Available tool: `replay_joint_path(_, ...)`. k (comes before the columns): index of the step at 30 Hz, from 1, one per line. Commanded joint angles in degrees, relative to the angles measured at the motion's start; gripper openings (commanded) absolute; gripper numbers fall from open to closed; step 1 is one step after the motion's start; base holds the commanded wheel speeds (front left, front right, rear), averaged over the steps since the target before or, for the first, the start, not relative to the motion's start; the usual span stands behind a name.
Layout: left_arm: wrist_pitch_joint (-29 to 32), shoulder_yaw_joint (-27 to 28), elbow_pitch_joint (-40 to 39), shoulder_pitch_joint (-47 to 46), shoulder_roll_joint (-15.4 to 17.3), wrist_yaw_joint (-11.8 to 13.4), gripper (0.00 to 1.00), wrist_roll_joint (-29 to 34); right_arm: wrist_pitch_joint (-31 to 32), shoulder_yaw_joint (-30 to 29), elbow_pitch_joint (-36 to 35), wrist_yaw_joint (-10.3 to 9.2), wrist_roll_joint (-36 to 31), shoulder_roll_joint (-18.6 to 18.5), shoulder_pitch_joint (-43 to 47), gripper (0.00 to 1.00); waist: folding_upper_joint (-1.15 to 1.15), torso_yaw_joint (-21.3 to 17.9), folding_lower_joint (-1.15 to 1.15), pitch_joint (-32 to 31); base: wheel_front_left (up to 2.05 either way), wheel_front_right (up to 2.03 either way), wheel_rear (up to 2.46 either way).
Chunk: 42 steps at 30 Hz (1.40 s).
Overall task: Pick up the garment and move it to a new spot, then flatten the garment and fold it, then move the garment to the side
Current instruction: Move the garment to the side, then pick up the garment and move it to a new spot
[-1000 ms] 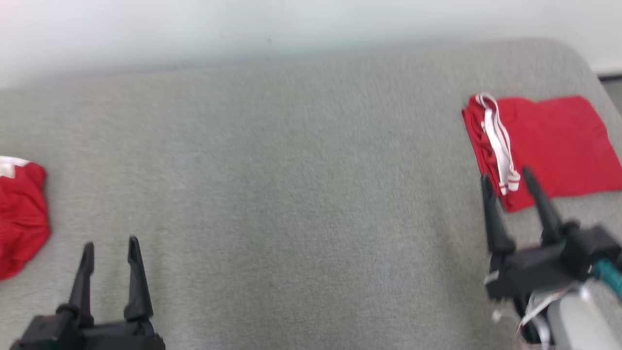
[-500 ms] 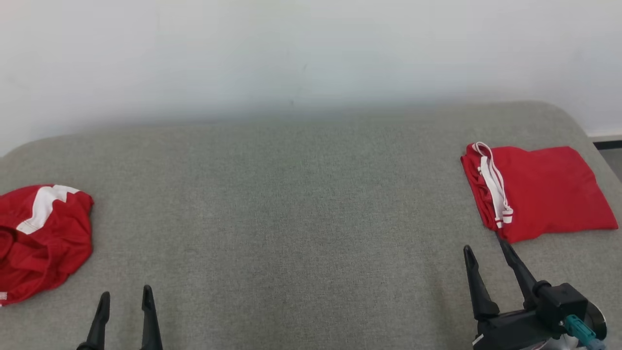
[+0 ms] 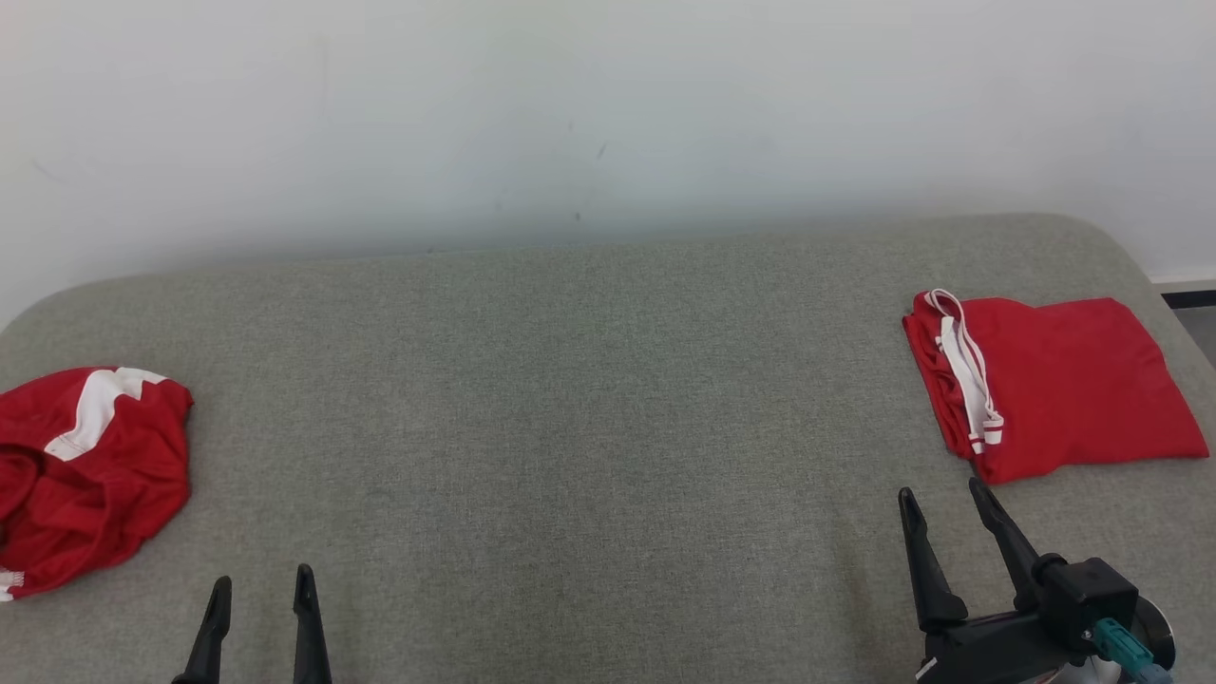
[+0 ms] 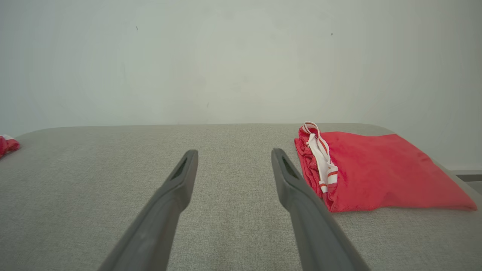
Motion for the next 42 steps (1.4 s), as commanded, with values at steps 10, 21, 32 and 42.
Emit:
replay_joint_path(10,-0.01,-0.58,-0.8,0.58,-0.02,0.67,1.0,0.94,0.01,0.09,-0.36,-0.15,0.12,0.49,0.26,1.0,0.0,0.06,0.0,0.48,0.0,0.0,0.0)
replay_joint_path(21,-0.01,-0.89,-1.05,0.23,-0.01,1.2,1.0,0.63,0.01,0.57,-0.45,-0.15,0.13,0.74,0.2,1.0,0.0,5.74,0.0,0.57,0.0,0.0,0.0)
replay_joint_path(32,-0.01,1.33,0.13,-0.01,0.04,-0.23,1.0,1.18,0.0,2.18,0.25,-0.15,0.53,1.1,-0.59,1.0,0.0,14.87,0.0,0.22,0.0,0.0,0.0)
replay_joint_path(42,-0.01,2.96,-0.13,1.24,0.02,-0.2,1.0,1.64,0.01,3.66,0.81,-0.15,1.03,1.8,-0.66,1.0,0.0,22.29,0.0,-0.47,0.0,0.0,0.0)
